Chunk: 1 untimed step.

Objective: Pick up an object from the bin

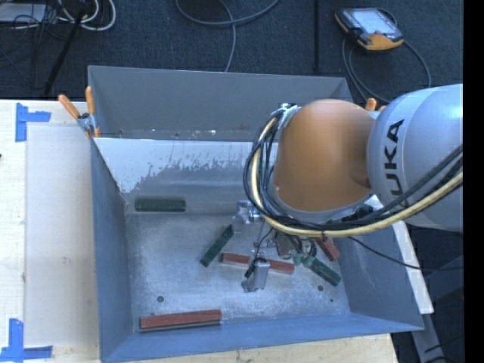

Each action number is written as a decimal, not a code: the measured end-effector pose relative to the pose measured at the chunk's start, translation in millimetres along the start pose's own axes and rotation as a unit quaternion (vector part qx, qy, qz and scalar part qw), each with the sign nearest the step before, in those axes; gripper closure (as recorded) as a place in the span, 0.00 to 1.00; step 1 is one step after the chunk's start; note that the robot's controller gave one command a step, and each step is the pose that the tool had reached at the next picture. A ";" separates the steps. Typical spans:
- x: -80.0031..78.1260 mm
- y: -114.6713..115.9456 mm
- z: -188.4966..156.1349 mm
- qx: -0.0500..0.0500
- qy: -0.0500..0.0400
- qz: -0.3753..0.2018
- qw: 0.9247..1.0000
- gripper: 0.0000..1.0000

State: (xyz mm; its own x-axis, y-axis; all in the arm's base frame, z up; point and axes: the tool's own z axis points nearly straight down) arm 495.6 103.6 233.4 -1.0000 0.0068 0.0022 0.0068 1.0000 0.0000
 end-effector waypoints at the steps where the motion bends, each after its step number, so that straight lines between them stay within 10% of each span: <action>1: -6.0 -5.9 44.9 -0.001 -0.003 0.027 1.000 0.00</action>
Offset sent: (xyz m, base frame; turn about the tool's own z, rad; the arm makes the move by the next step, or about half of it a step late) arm 0.0134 0.0214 -0.1412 -0.0193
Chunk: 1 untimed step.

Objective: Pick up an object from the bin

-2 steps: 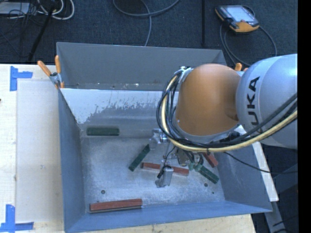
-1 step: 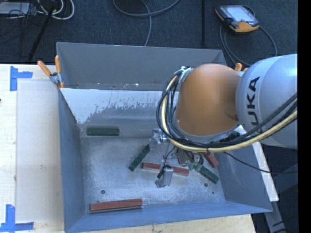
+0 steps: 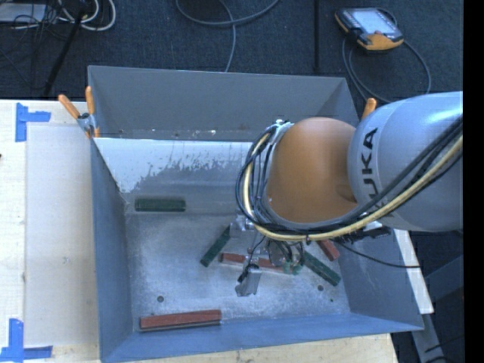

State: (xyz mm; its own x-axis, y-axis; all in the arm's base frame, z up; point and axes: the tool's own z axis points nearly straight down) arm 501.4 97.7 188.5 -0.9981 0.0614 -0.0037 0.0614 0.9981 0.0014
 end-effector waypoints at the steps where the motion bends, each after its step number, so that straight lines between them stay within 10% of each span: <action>1: -4.4 16.3 67.5 0.001 0.001 -0.018 1.000 0.00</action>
Offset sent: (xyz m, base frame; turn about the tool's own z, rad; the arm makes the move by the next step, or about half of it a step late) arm 0.0756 0.0416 -0.1110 -0.0378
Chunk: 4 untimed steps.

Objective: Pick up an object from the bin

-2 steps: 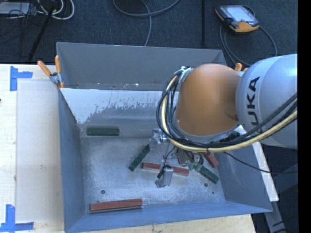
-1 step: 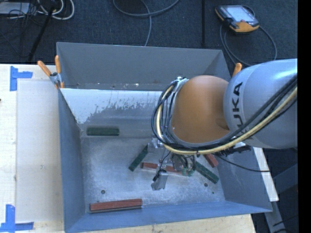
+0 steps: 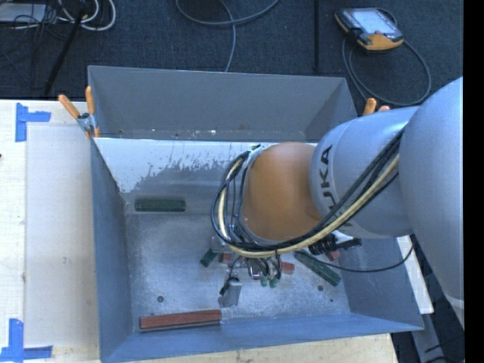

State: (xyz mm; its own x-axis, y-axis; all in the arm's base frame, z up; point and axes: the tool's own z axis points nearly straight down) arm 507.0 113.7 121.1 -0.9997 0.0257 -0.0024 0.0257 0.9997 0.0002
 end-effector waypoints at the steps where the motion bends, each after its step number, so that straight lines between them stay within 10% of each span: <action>1: -40.6 16.7 34.1 0.000 0.003 -0.009 1.000 0.00; 3: -84.4 -18.8 48.4 -0.001 0.002 -0.112 0.994 0.00; 4: -33.2 -84.5 48.9 -0.001 0.002 -0.176 0.984 1.00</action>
Offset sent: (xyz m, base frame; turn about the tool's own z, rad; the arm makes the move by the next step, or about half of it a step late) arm 0.0344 -0.0100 -0.0511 -0.1364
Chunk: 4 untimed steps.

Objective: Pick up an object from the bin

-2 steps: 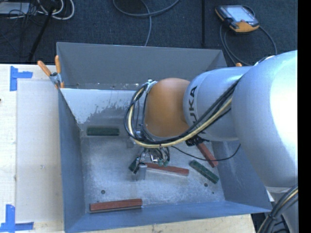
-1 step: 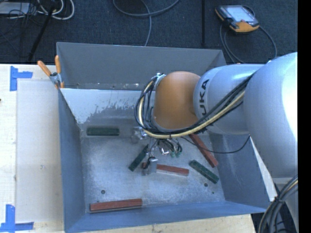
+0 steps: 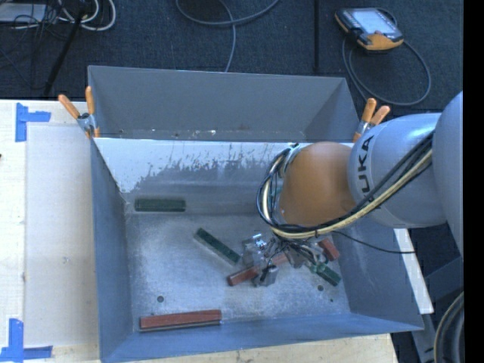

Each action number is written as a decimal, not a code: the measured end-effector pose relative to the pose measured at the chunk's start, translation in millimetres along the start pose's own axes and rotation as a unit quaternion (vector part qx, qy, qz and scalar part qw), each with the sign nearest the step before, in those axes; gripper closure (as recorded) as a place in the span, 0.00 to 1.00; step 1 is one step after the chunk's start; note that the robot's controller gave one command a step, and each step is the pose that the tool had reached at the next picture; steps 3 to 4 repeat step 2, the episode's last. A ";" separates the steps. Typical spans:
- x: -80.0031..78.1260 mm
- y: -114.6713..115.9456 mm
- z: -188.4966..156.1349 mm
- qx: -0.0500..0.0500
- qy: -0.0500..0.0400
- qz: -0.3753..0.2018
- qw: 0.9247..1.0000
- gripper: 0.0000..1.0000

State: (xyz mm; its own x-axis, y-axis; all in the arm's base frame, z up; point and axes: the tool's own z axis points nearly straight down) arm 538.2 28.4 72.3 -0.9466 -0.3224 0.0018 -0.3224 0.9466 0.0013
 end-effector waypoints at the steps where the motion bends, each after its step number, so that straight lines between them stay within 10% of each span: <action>1: 0.0 0.0 0.0 0.000 0.000 0.000 1.000 1.00; 2: 2.0 -21.6 -128.5 0.000 -0.001 -0.022 1.000 1.00; 4: 2.0 -21.6 -128.5 0.000 -0.001 -0.022 1.000 1.00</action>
Offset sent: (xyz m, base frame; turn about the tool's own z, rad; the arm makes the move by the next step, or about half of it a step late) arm 0.0049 -0.0214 0.1290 -0.0485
